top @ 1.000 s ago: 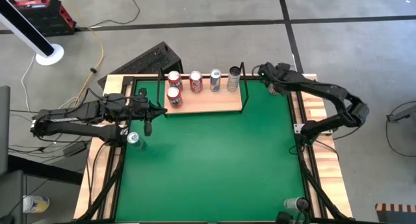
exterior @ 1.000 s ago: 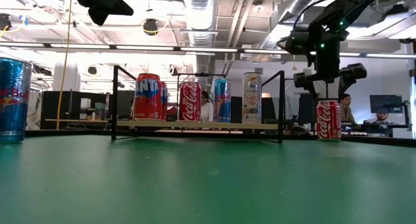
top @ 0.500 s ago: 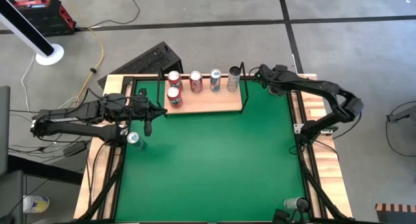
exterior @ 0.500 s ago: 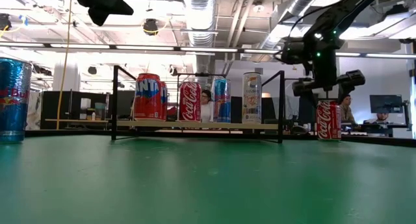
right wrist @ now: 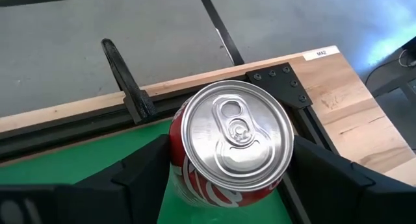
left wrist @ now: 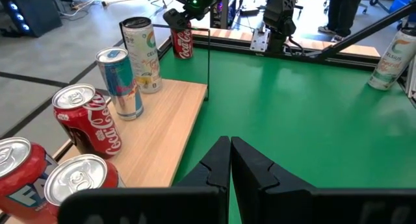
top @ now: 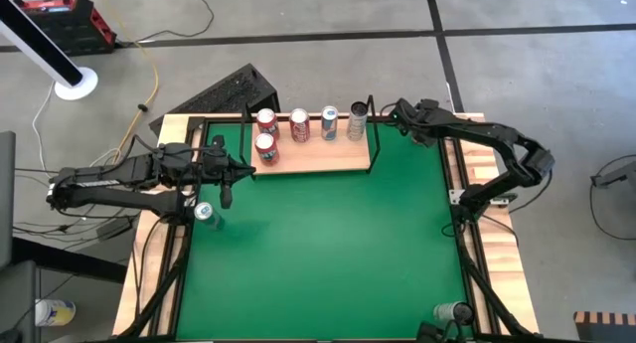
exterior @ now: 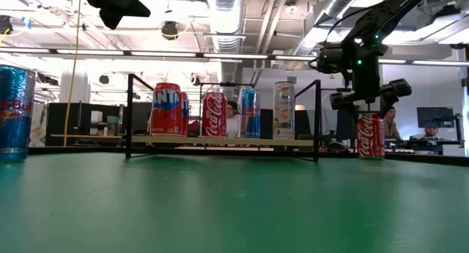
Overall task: Place canned beverage on shelf
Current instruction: Put the red soda can, aligned with the other red soda can on the shelf
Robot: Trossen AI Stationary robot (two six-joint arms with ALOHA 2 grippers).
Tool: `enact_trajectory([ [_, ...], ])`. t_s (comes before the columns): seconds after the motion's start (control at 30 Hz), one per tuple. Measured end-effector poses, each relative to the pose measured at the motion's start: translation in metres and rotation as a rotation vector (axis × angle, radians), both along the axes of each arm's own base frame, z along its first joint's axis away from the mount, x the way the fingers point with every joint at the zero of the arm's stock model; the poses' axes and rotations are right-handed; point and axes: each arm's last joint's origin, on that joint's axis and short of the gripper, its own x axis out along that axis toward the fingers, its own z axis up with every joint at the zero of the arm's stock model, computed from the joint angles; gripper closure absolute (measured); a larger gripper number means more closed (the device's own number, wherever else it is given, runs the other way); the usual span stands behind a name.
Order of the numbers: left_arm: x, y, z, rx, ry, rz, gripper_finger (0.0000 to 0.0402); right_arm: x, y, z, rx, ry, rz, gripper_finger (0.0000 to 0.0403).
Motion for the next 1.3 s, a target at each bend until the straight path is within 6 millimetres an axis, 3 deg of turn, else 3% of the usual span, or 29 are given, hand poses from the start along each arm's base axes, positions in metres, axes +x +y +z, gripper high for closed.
enact_trajectory([
  [0.27, 0.0, 0.0, 0.0, 0.012, 0.004, -0.004, 0.0402, 0.004, 0.013, 0.004, 0.048, 0.017, 0.073, 0.0106],
  [0.9, 0.0, 0.0, 0.0, 0.081, 0.023, -0.023, 0.0402, 0.003, 0.105, 0.061, -0.01, -0.15, 0.392, 0.0105],
  [1.3, 0.0, 0.0, 0.0, 0.105, 0.028, -0.029, 0.0402, -0.001, 0.141, 0.073, -0.026, -0.237, 0.516, 0.0101],
])
